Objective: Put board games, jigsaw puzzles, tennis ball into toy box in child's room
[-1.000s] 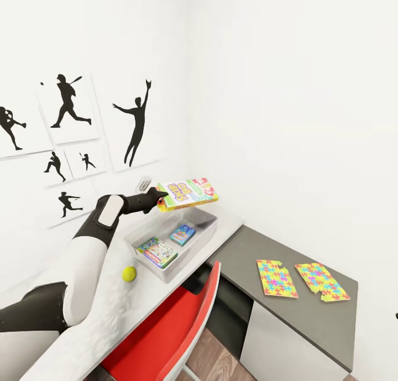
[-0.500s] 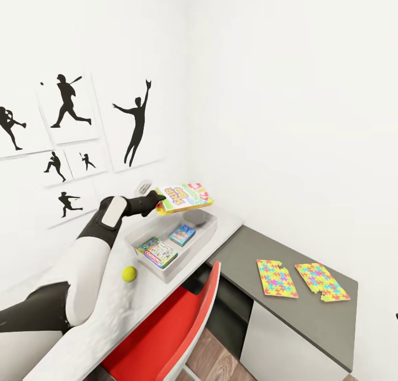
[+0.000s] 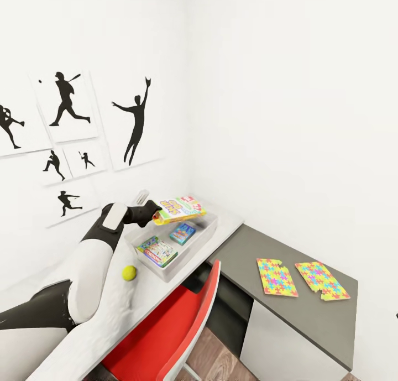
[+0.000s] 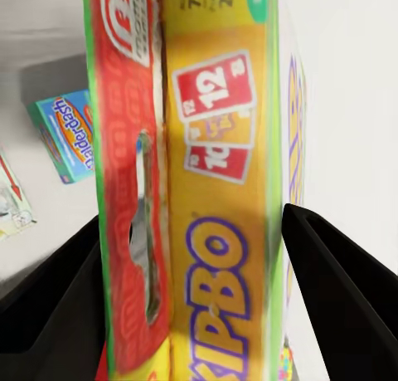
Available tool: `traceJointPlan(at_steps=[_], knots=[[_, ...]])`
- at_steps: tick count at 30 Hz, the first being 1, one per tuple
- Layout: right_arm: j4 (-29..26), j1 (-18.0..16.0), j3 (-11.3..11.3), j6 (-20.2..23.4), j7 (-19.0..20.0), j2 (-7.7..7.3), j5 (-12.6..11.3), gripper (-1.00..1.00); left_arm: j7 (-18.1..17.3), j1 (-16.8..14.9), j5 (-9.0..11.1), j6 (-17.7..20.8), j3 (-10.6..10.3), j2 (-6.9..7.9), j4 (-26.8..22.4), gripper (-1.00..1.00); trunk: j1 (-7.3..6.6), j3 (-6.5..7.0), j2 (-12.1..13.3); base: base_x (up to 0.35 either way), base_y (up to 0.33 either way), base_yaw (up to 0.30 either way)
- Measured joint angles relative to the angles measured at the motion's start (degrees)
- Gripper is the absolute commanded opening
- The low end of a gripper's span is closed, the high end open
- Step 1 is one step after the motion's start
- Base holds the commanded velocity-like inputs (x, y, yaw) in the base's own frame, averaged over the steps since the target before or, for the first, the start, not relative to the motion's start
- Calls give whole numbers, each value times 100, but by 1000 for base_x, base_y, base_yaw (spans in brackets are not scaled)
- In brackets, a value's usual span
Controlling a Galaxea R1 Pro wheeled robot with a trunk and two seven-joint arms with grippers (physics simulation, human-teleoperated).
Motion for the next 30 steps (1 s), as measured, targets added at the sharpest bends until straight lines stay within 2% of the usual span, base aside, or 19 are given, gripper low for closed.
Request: traceJointPlan(at_steps=[30], knots=[[89, 0, -9, 6, 3, -13, -6, 100, 41, 0, -12, -79, -8, -23, 50, -100, 0, -279, 0, 0, 0, 0]])
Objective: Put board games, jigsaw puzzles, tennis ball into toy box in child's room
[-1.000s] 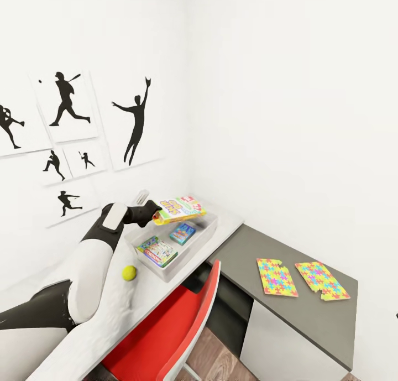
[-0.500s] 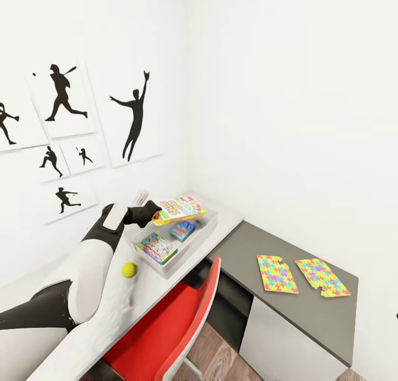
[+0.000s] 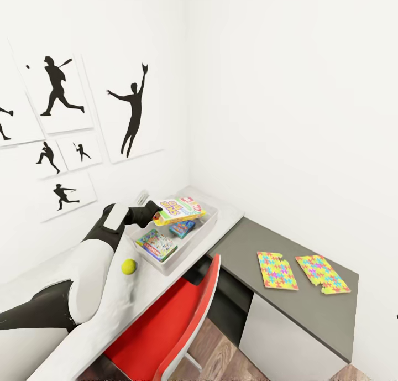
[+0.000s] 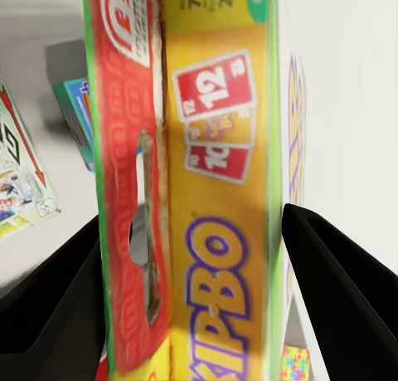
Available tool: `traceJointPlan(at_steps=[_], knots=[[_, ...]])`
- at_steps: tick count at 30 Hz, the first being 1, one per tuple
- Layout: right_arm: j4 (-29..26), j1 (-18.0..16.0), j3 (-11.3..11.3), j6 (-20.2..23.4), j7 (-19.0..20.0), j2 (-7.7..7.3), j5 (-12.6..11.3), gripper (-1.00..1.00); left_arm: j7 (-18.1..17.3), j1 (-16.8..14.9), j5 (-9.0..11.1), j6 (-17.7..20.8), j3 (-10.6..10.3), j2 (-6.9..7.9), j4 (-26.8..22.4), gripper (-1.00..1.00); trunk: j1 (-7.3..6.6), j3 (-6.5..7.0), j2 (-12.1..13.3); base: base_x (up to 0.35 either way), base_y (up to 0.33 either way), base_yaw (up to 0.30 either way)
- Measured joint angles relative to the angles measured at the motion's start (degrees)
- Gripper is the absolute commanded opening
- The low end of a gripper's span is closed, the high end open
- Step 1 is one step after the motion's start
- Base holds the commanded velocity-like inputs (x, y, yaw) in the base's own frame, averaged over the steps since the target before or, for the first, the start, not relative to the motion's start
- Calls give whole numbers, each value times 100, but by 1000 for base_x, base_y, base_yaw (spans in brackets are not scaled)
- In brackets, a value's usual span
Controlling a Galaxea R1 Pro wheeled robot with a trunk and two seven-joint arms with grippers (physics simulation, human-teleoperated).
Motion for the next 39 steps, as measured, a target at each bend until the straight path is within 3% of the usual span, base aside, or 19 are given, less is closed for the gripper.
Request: traceJointPlan(at_steps=[9, 23, 39], knots=[[25, 0, 0, -8, -1, -4, 3, 100, 1, 0, -16, -14, 6, -8, 0, -100, 0, -84, 0, 0, 0, 0], [63, 0, 0, -13, 0, -5, 3, 100, 2, -1, -22, -386, 8, 3, 181, -100, 0, -215, 0, 0, 0, 0], [64, 0, 0, -21, 0, -5, 3, 100, -7, -1, 8, -453, 10, 10, 206, -100, 0, -365, -1, 0, 0, 0]])
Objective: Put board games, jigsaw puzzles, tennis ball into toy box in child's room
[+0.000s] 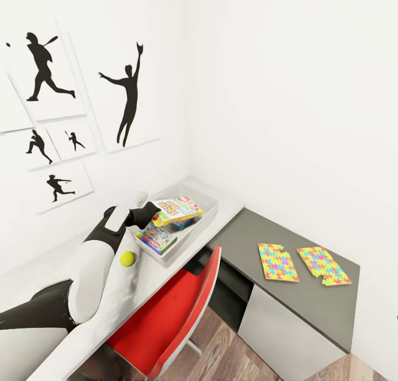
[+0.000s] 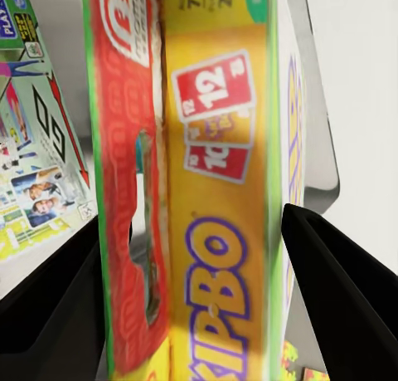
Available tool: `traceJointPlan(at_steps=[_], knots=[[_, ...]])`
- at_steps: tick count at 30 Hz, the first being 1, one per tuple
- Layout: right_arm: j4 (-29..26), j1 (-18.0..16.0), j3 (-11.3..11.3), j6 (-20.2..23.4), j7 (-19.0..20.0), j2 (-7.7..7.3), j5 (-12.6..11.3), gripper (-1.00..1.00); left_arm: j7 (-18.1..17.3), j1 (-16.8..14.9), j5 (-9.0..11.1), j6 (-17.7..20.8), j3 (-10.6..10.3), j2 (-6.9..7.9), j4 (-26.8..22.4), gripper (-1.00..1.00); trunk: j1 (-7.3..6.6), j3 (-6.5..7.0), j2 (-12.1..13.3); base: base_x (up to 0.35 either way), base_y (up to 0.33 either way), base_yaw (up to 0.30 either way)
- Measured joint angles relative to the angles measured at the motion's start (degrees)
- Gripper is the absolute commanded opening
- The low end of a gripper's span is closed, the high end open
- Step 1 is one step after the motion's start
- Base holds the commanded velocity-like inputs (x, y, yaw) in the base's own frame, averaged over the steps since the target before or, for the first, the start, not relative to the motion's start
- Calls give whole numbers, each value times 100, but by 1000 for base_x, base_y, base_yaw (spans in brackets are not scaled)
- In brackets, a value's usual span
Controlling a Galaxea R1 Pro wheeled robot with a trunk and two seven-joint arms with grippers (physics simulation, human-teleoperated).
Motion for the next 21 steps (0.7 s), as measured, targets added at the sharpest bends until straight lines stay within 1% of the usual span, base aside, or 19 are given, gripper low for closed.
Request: traceJointPlan(at_steps=[9, 11, 14, 15, 21], knots=[[23, 0, 0, -16, 0, 13, 0, 100, 0, 0, 5, -2, 0, 0, 0, -100, 0, -26, -1, 0, 0, 0], [22, 0, -22, -23, 1, 20, 0, 100, 0, 0, 4, -2, 0, 0, 0, -100, 0, -27, -1, 0, 0, 0], [19, 0, -113, -26, 0, 30, 0, 100, 0, 0, 4, -2, 0, 0, 0, -100, 0, -27, -1, 0, 0, 0], [18, 0, -148, -26, 0, 35, 1, 100, 0, 0, 4, -2, 0, 0, 0, 100, 0, -27, -1, 0, 0, 0], [21, 0, -214, -27, 0, 43, 8, 100, 4, 0, 2, 21, 1, 1, -1, 100, 0, -27, -1, 0, 0, 0]])
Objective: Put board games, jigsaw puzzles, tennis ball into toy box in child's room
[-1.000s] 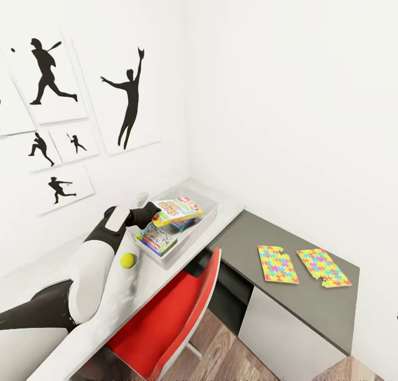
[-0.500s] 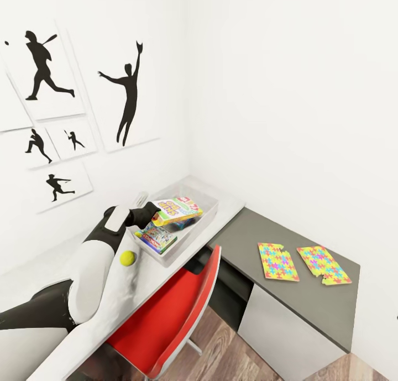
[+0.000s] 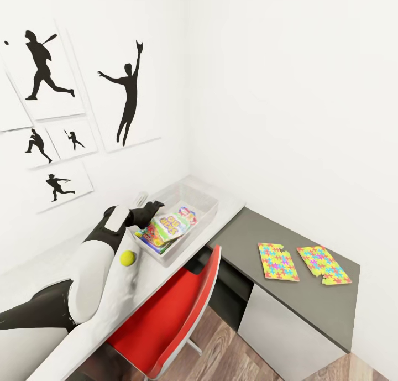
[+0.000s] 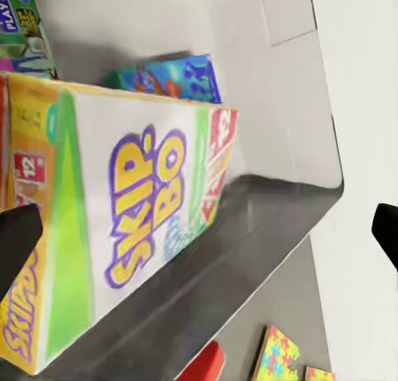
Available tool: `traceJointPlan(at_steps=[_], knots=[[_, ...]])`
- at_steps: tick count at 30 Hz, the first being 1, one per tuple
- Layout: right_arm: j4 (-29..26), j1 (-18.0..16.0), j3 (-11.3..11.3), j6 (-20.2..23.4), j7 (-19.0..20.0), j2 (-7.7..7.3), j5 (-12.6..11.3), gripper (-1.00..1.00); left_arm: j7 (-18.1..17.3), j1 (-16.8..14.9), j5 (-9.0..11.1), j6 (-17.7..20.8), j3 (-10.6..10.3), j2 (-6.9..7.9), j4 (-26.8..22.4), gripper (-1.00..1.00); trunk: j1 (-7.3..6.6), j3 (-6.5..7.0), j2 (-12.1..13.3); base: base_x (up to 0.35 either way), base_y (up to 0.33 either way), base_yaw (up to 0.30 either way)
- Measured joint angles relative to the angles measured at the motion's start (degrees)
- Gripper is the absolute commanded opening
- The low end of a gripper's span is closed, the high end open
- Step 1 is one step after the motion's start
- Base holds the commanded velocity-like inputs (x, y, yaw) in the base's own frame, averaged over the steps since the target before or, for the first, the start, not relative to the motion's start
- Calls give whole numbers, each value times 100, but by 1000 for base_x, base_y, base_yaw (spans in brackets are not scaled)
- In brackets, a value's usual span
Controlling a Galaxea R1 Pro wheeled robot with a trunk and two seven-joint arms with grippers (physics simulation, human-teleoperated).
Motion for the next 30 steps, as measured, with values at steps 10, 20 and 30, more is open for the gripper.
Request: traceJointPlan(at_steps=[10, 20, 30], knots=[[5, 0, -6, 0, 0, 1, 1, 100, -14, 0, -4, 113, 15, 48, -26, 100, 0, 0, 0, 0, 0, 0], [5, 0, -6, 0, 0, -14, 1, 100, -662, 49, 320, 2418, -56, 236, -1381, 100, 0, 1, -1, 0, 0, 0], [5, 1, 2, 0, 1, -17, 1, 100, -3868, 941, 530, 2512, -1505, 1819, -2434, 100, 0, -1, -1, 0, 0, 0]])
